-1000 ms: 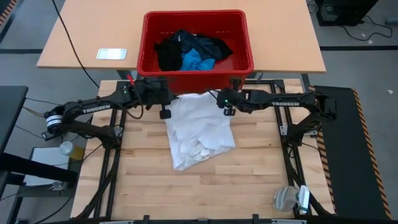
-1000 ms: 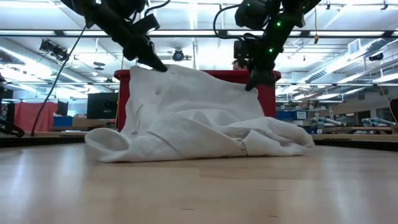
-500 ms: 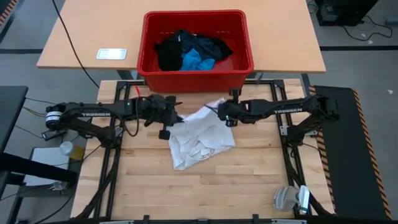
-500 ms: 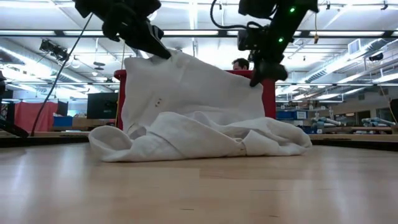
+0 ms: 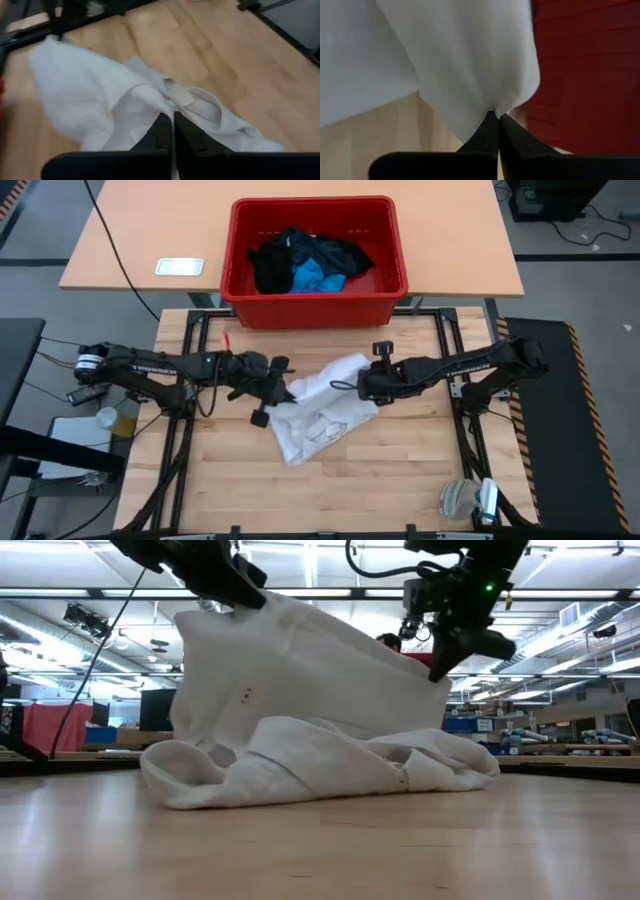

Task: Fold laundry
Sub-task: Fold the white polo

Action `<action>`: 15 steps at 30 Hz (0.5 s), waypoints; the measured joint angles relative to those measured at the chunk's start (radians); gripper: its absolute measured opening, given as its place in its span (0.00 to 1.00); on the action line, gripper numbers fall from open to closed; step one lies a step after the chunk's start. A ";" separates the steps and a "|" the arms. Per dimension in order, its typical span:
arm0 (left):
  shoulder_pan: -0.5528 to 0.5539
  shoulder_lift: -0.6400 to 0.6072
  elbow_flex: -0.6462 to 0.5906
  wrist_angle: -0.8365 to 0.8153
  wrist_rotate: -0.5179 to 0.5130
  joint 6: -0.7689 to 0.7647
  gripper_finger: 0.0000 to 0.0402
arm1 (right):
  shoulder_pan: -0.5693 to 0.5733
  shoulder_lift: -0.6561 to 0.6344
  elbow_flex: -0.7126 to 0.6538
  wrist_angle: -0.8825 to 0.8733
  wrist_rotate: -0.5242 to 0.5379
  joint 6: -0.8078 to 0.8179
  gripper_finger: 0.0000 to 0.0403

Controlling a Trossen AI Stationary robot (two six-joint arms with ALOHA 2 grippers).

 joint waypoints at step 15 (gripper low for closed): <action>-0.163 0.212 0.000 0.182 0.005 -0.055 0.02 | 0.125 0.001 0.000 -0.140 -0.206 0.013 0.02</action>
